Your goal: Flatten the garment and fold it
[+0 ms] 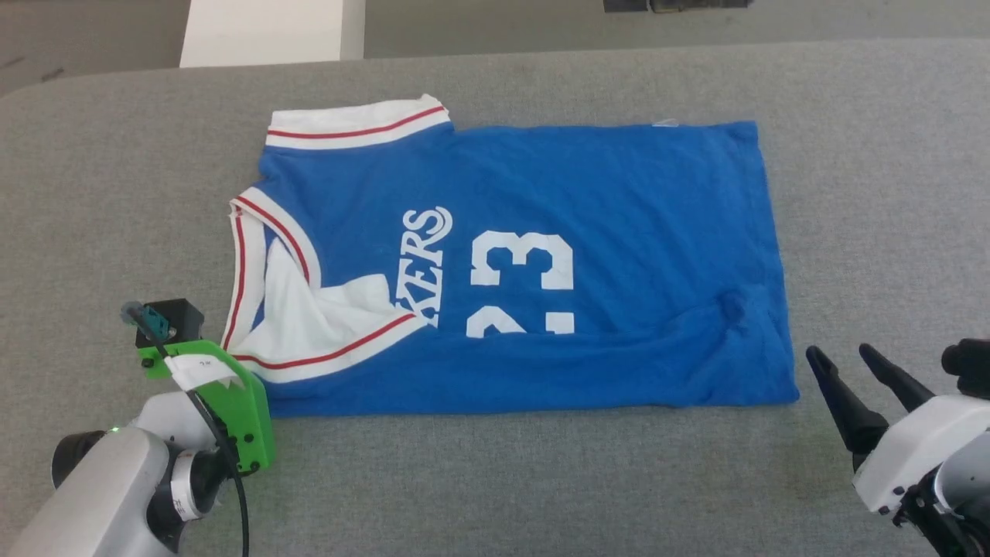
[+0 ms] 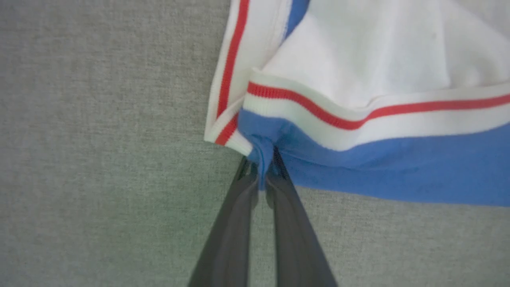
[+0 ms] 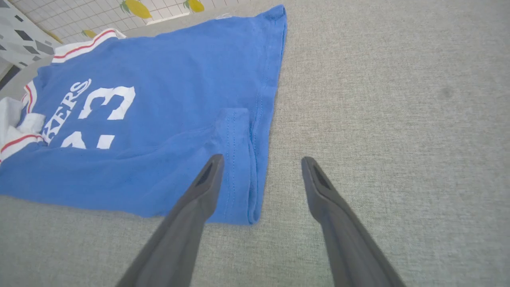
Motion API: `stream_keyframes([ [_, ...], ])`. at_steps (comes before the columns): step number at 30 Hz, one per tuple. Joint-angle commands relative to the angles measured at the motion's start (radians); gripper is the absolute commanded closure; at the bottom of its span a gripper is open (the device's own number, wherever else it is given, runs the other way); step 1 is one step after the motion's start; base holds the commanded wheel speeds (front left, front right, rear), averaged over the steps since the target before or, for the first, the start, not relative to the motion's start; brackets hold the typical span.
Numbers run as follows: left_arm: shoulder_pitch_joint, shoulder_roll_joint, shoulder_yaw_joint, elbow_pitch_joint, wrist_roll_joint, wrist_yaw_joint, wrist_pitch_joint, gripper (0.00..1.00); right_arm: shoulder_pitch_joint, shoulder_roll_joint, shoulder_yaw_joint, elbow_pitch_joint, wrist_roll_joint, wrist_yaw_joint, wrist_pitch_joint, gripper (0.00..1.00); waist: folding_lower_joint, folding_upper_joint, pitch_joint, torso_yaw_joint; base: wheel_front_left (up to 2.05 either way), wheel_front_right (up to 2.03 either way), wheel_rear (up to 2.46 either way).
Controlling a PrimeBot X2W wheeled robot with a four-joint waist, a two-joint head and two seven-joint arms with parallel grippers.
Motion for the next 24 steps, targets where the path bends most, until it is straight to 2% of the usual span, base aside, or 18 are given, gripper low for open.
stream_keyframes([
  [1, 0.027, -0.009, -0.009, 0.004, -0.015, 0.004, -0.002, 1.0, -0.018, -0.006, 0.002, -0.011, -0.019, -0.001, 0.031, 0.0, 0.0, -0.0001, -0.017, 0.002, 0.0, 0.0, 0.0],
  [6, 0.036, 0.002, 0.016, -0.058, -0.01, 0.023, -0.034, 1.0, -0.066, -0.018, 0.022, -0.023, -0.107, -0.001, 0.236, 0.0, 0.0, -0.0001, -0.036, -0.003, 0.0, 0.0, 0.0],
  [12, 0.043, 0.015, 0.019, -0.145, 0.007, 0.047, -0.042, 1.0, -0.152, 0.001, 0.055, -0.011, -0.203, -0.001, 0.472, 0.0, 0.0, -0.0001, -0.012, 0.014, 0.0, 0.0, 0.0],
  [17, 0.04, 0.015, 0.015, -0.198, 0.019, 0.065, -0.04, 1.0, -0.204, -0.004, 0.094, 0.014, -0.255, -0.001, 0.576, 0.0, 0.0, -0.0001, 0.027, 0.036, 0.0, 0.0, 0.0],
  [24, 0.041, 0.005, 0.013, -0.225, 0.023, 0.08, -0.046, 1.0, -0.233, -0.043, 0.189, 0.069, -0.252, -0.001, 0.66, 0.0, 0.0, -0.0001, 0.064, 0.052, 0.0, 0.0, 0.0],
])
